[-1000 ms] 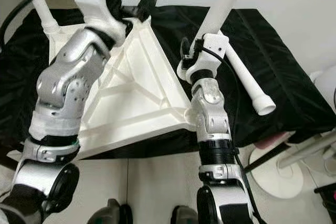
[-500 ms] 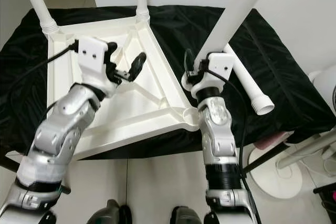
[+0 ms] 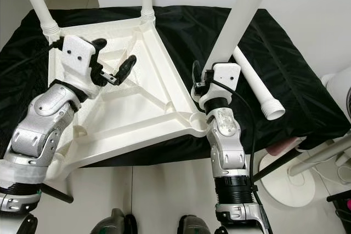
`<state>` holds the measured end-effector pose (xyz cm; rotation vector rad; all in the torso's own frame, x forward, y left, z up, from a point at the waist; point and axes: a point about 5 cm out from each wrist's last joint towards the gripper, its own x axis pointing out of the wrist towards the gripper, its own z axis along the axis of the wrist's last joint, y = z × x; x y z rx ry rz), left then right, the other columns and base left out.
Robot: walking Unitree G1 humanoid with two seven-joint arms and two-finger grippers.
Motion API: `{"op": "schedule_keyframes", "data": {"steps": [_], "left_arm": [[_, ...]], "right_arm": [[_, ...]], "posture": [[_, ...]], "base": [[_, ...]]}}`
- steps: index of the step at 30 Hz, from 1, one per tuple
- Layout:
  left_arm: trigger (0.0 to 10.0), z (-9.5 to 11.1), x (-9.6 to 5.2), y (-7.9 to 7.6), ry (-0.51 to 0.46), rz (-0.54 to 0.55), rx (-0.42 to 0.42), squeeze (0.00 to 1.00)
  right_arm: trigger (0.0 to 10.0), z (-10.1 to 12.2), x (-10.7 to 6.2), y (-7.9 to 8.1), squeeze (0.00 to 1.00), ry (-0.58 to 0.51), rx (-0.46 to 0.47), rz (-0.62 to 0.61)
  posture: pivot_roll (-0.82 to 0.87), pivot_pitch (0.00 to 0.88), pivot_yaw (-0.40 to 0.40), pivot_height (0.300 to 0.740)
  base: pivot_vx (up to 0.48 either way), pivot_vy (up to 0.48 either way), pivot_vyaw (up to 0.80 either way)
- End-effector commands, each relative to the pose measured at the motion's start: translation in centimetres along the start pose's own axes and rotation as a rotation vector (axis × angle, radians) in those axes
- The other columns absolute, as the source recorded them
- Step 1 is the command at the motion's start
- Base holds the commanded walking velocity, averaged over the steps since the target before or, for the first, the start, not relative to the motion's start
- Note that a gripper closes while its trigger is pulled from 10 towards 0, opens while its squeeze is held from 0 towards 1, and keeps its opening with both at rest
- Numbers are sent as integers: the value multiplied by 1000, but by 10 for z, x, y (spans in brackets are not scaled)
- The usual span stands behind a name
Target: Building children table
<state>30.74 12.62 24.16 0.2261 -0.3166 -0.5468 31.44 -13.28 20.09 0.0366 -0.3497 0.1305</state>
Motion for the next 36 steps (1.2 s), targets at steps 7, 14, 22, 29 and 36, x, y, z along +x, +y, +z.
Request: {"op": "schedule_keyframes", "data": {"steps": [7,14,22,29,36], "left_arm": [[10000,-16,-10,-38,59,-190,-93,0],[10000,-26,-13,-64,105,-360,-122,0],[10000,-46,-18,-89,214,-513,-103,0],[10000,-59,-36,-107,291,-697,-104,0],[10000,-72,-43,-118,382,-736,-83,0]], "right_arm": [[10000,5,2,-1,0,-3,-31,28],[10000,6,2,-5,0,-12,-51,17],[10000,5,1,-6,0,-14,-65,6],[10000,2,-3,-11,0,1,-83,-13],[10000,4,-2,-11,0,0,-92,-7]], "posture": [[-37,115,-15,740],[-54,87,11,740],[-82,86,38,740],[-99,90,29,740],[-109,97,30,740]], "base": [[0,0,0],[0,0,0],[0,0,0],[0,0,0],[0,0,0]]}}
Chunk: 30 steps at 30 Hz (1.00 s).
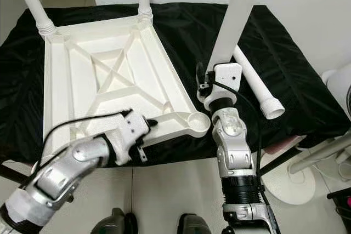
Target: Building children table
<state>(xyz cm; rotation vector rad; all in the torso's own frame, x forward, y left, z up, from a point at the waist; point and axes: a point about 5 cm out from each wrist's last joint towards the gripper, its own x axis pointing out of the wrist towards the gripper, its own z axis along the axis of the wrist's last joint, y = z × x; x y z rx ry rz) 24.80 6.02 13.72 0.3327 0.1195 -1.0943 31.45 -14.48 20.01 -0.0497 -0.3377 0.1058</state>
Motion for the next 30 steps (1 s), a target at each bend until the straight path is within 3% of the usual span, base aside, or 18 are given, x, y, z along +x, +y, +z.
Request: {"op": "schedule_keyframes", "data": {"steps": [1,4,12,21,27,30], "left_arm": [[10000,-11,0,-5,73,-113,43,0],[10000,-14,3,-2,105,-75,64,0],[10000,-20,13,13,183,81,13,0],[10000,-13,16,27,159,201,-8,0],[10000,-11,15,30,155,217,-1,0],[10000,-3,12,31,108,199,-15,0]], "right_arm": [[10000,5,0,1,0,-20,6,-1],[10000,4,-2,3,0,-17,21,-2],[10000,-3,-11,12,0,38,57,58],[10000,-21,-25,14,0,129,-4,137],[10000,-25,-27,14,0,147,-4,146],[10000,-28,-29,14,0,159,-2,161]], "posture": [[-108,98,30,740],[-107,100,29,740],[-102,103,20,740],[-96,93,4,740],[-95,84,0,740],[-92,81,-1,740]], "base": [[0,0,0],[0,0,0],[0,0,0],[0,0,0],[0,0,0],[0,0,0]]}}
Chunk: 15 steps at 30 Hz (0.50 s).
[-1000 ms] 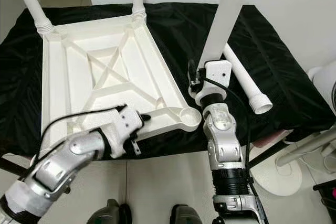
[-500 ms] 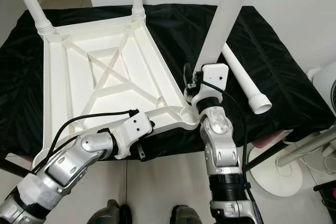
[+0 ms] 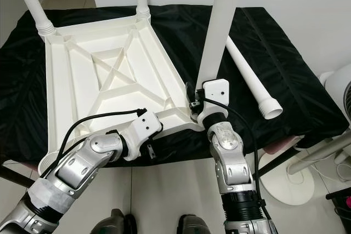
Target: Building children table
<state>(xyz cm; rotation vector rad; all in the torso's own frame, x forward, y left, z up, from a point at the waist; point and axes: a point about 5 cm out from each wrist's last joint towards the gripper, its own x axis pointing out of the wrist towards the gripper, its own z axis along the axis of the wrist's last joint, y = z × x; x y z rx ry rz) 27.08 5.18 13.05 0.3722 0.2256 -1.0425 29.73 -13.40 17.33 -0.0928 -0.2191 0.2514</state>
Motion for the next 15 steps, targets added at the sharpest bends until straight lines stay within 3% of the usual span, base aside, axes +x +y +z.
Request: {"op": "schedule_keyframes", "data": {"steps": [1,6,15], "left_arm": [[10000,6,-10,14,-29,150,-3,0],[10000,19,-18,8,-105,82,2,0],[10000,33,-25,13,-161,96,-26,0]], "right_arm": [[10000,-11,-5,1,0,47,11,14],[10000,-21,-13,-2,0,59,-16,42],[10000,-32,-20,-8,0,82,-49,66]], "posture": [[-88,78,-3,740],[-80,76,-7,740],[-79,78,-2,740]], "base": [[0,0,0],[0,0,0],[0,0,0]]}}
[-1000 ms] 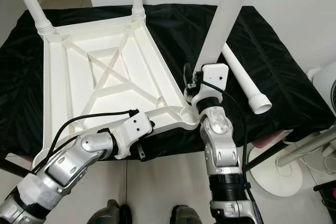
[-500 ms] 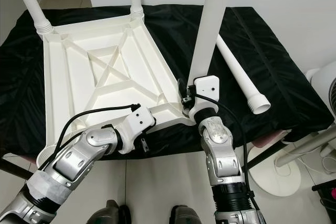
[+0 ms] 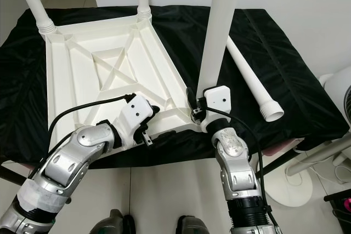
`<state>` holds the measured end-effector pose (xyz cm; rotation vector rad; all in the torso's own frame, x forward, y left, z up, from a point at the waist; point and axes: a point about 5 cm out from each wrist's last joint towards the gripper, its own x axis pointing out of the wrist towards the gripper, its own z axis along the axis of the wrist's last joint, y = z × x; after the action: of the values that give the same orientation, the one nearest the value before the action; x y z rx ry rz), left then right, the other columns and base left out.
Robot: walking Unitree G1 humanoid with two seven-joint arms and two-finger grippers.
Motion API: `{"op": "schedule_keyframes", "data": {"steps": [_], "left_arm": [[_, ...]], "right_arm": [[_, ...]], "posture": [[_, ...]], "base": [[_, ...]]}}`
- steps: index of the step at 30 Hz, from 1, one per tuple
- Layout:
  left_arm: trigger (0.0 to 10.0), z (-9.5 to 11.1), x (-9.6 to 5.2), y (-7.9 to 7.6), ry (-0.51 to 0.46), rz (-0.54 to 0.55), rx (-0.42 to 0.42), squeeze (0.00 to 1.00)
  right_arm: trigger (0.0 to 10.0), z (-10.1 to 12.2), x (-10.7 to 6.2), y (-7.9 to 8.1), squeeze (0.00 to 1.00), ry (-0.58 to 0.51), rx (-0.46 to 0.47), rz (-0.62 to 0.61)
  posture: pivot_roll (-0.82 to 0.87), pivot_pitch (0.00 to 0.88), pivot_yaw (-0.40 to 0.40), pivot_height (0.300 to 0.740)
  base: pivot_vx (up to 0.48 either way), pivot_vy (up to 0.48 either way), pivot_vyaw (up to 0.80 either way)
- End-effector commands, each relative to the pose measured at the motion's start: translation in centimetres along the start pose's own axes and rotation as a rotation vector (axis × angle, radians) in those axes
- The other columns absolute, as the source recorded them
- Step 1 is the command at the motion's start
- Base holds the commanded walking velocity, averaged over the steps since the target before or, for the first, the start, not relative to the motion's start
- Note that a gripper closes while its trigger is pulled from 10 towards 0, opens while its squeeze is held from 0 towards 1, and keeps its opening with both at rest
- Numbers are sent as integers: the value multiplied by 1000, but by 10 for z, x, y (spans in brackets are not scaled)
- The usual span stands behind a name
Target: Building children table
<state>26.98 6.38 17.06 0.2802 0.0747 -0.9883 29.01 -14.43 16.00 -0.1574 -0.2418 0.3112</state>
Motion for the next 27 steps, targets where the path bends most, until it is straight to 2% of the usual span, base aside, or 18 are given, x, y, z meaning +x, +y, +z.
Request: {"op": "schedule_keyframes", "data": {"steps": [1,6,11,20,27], "left_arm": [[10000,2,-1,1,-1,23,-8,0],[10000,6,-2,5,-8,34,-2,0],[10000,5,-2,6,2,40,2,0],[10000,8,-4,7,-1,53,-2,0],[10000,9,-4,7,-3,57,-4,0]], "right_arm": [[10000,-21,-9,1,0,102,13,13],[10000,-32,-9,-1,0,137,-26,27],[10000,-38,-8,-2,0,162,-15,26],[10000,-43,-4,-3,0,183,103,-17],[10000,-44,-1,-4,0,184,154,-38]], "posture": [[-79,78,-2,740],[-79,83,7,740],[-74,87,6,740],[-67,88,7,740],[-66,87,7,740]], "base": [[0,0,0],[0,0,0],[0,0,0],[0,0,0],[0,0,0]]}}
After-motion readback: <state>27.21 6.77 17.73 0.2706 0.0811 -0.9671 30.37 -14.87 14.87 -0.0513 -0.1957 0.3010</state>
